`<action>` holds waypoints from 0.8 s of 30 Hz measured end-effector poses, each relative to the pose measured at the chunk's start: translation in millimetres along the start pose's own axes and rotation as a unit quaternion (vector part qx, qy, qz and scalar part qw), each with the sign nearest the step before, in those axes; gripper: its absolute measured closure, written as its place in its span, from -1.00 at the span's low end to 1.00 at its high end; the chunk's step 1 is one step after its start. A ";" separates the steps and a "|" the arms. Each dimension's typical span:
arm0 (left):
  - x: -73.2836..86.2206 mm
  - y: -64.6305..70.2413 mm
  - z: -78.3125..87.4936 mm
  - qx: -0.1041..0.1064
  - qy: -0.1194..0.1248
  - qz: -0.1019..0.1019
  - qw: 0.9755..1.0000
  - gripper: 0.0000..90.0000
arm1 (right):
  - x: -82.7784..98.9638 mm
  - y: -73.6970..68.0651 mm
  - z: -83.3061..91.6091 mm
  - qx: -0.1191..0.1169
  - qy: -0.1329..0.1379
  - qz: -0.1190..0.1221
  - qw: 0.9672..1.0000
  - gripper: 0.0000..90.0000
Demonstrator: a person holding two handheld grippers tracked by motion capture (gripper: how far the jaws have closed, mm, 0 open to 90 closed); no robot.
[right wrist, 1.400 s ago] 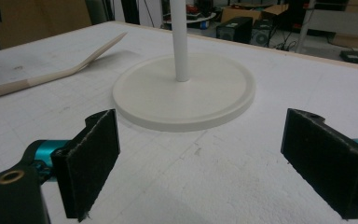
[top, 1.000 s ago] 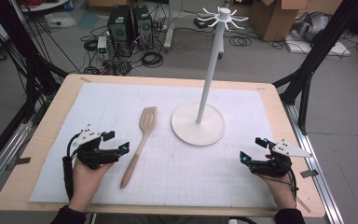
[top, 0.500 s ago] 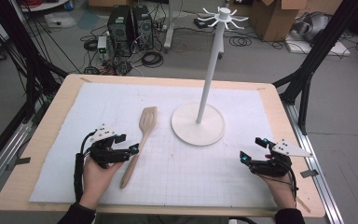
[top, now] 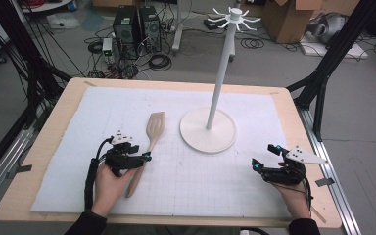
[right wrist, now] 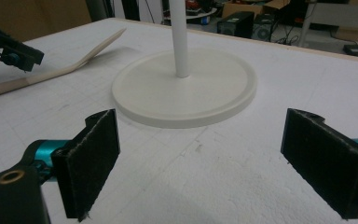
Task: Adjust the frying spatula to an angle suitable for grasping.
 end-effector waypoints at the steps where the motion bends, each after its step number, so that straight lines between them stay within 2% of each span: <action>1: 0.0 0.0 0.0 0.000 0.000 0.000 1.000 0.01 | 0.0 0.0 0.0 0.000 0.000 0.000 1.000 -0.76; 3: 1.0 0.4 -2.8 -0.008 -0.017 -0.003 1.000 0.03 | -0.1 0.1 -0.6 0.000 0.001 0.001 1.000 -0.76; 6: 0.9 1.1 -4.6 -0.012 -0.030 -0.002 0.999 0.04 | 0.1 0.4 -0.5 -0.001 0.000 0.000 1.000 -0.76; 8: 0.5 2.9 -7.6 -0.018 -0.048 -0.010 0.999 0.07 | 0.0 0.5 -0.5 -0.001 0.001 0.000 1.000 -0.76; 12: 0.1 5.1 -10.2 -0.025 -0.062 -0.014 0.998 0.10 | 0.1 0.5 -0.5 -0.002 0.001 -0.001 1.000 -0.76; 16: 1.0 7.3 -14.0 -0.040 -0.081 -0.021 0.996 0.17 | 0.1 1.0 0.0 -0.002 0.000 -0.003 1.000 -0.76; 18: 1.7 8.6 -15.4 -0.040 -0.086 -0.020 0.995 0.20 | -0.1 1.1 0.0 -0.002 0.002 -0.003 1.000 -0.76; 21: 2.0 11.4 -17.2 -0.053 -0.090 -0.034 0.994 0.20 | 0.0 1.2 0.2 -0.003 0.002 -0.004 1.000 -0.76; 22: 2.5 11.5 -17.1 -0.067 -0.092 -0.044 0.993 0.25 | -0.3 1.4 0.2 -0.002 0.003 -0.004 1.000 -0.76; 24: 2.7 11.3 -16.8 -0.074 -0.091 -0.051 0.992 0.38 | -0.2 1.2 0.5 -0.002 0.002 -0.006 1.000 -0.76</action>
Point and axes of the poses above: each handheld gripper's, and its own axes: z roughly backward along the jaws, x roughly out of its underside, y roughly to its right, the point moved 7 cm from there along -z, roughly forward along the jaws, and after that the axes turned 6 degrees about -x, right-handed, at the moved point
